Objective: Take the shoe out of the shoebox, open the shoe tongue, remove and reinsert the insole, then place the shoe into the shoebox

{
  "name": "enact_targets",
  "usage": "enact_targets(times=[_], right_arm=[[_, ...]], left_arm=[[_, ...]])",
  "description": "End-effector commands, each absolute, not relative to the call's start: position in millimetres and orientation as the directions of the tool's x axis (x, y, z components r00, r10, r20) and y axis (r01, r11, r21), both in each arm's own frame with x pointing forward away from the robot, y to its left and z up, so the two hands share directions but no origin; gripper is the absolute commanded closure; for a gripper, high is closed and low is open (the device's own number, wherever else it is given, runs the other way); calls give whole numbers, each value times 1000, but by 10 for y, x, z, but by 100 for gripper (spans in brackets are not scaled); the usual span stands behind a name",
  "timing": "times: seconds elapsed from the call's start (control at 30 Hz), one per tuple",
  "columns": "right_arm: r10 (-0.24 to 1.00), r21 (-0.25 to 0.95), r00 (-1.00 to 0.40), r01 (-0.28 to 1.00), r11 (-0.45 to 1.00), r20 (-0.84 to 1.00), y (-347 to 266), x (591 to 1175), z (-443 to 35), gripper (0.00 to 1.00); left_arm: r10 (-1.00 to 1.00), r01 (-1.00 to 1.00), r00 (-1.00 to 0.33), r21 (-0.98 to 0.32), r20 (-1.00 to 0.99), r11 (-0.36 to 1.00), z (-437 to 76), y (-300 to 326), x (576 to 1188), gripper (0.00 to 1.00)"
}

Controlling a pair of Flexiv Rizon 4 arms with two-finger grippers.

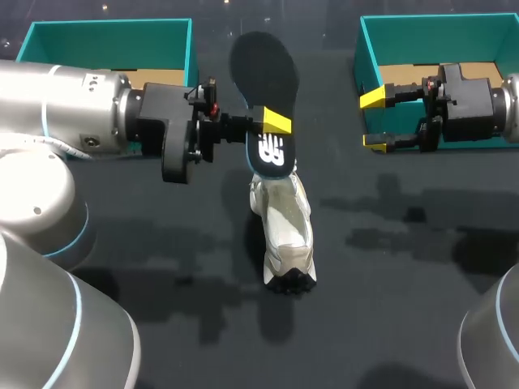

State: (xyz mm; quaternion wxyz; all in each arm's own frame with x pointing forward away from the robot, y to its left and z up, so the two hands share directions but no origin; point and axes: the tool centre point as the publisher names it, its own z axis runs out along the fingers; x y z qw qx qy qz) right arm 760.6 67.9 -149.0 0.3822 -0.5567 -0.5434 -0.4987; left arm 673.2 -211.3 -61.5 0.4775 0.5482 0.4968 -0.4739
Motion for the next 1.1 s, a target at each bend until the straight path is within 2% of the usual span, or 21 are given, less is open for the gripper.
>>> enact_targets(times=[0.03,0.3,0.37,0.73,1.1], right_arm=[[208,123,-95,985,-123,974,711,7644,-1501,0],[177,184,-161,975,-125,971,909,7682,-1435,0],[168,160,-132,973,-168,977,924,7695,-1511,0],[168,160,-132,973,-168,977,924,7695,-1511,0],[163,210,-199,976,-56,966,1236,7842,-1564,0]], left_arm=[[80,997,66,63,-995,-38,-861,-2311,6902,100],[53,997,81,81,-995,-3,-1217,-2426,7192,100],[30,996,84,85,-996,3,-1234,-2442,7220,100],[30,996,84,85,-996,3,-1234,-2442,7220,100],[18,993,105,103,-994,-65,-1515,-2661,7410,100]])
